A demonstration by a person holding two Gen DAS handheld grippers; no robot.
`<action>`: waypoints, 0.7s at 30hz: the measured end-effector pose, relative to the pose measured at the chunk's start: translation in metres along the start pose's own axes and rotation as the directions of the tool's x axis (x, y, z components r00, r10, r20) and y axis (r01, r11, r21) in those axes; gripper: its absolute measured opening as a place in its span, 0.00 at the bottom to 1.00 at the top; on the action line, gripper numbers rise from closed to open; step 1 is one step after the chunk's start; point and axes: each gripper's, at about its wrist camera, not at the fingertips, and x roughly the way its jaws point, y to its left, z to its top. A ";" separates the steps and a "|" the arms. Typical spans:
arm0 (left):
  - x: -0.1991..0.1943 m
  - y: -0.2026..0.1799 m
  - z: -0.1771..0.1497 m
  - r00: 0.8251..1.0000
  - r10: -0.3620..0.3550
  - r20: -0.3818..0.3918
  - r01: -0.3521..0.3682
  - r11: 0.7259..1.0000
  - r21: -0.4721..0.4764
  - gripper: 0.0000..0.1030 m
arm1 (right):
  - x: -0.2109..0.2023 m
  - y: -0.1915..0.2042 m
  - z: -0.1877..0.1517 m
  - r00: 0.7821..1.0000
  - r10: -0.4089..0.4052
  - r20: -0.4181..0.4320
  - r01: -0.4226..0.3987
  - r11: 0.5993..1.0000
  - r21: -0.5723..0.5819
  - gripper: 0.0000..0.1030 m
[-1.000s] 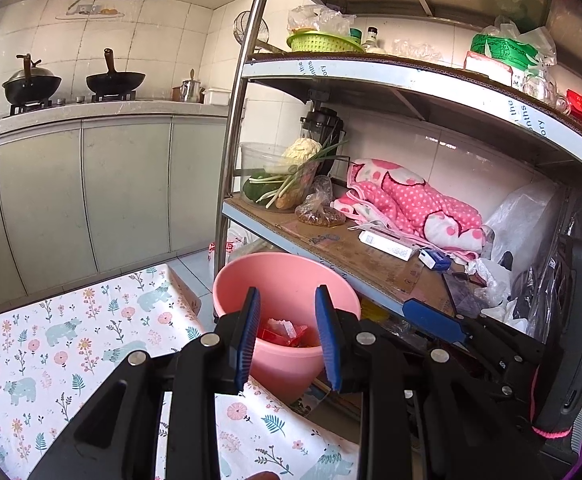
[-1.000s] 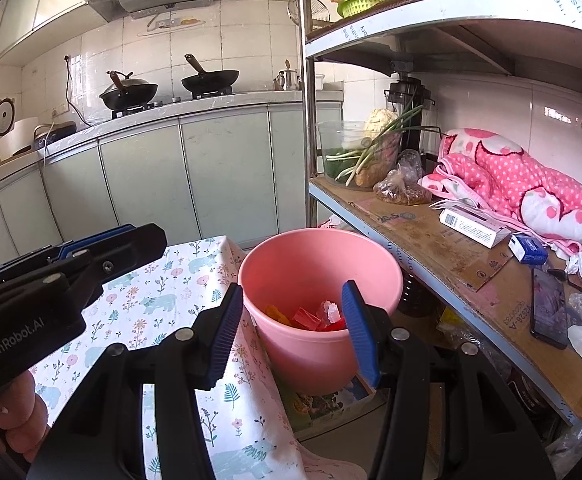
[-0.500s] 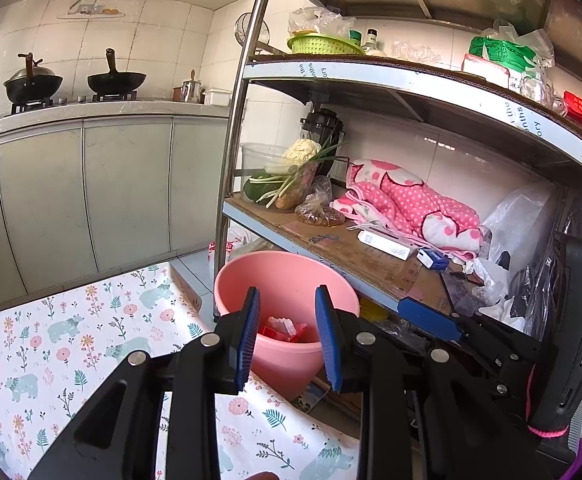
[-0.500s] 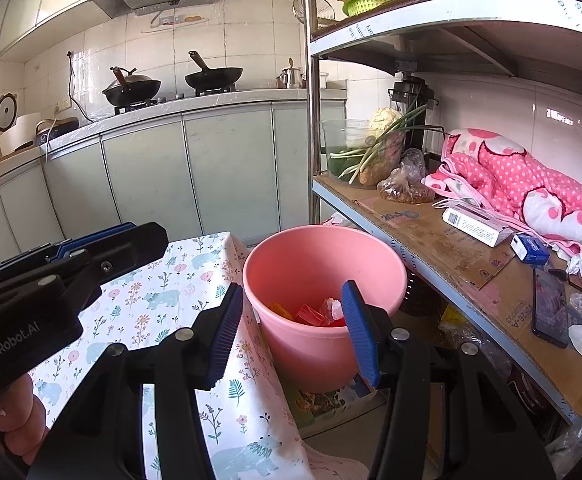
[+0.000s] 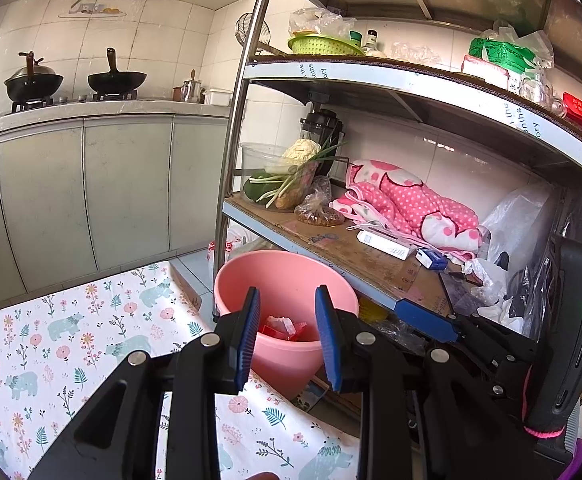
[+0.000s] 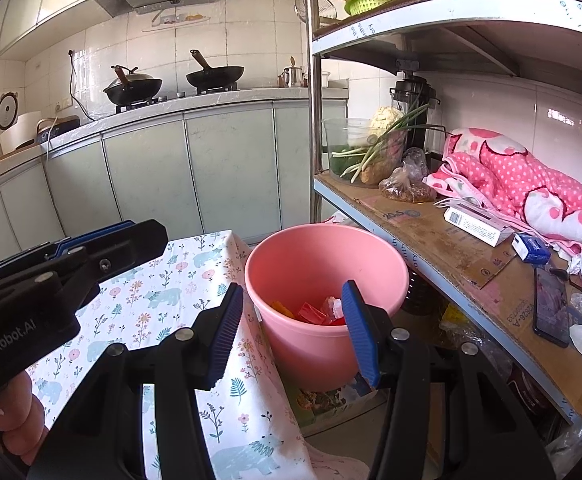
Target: Collect trash
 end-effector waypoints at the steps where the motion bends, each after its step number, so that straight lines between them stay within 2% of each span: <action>1: 0.000 0.000 0.000 1.000 -0.001 0.000 0.001 1.000 -0.001 0.27 | 0.000 0.000 0.000 1.000 0.000 0.000 0.000 1.000 0.000 0.51; 21: 0.000 0.000 -0.001 1.000 -0.013 -0.013 0.013 1.000 0.002 0.27 | 0.004 0.005 -0.002 1.000 0.005 -0.010 -0.005 1.000 -0.005 0.51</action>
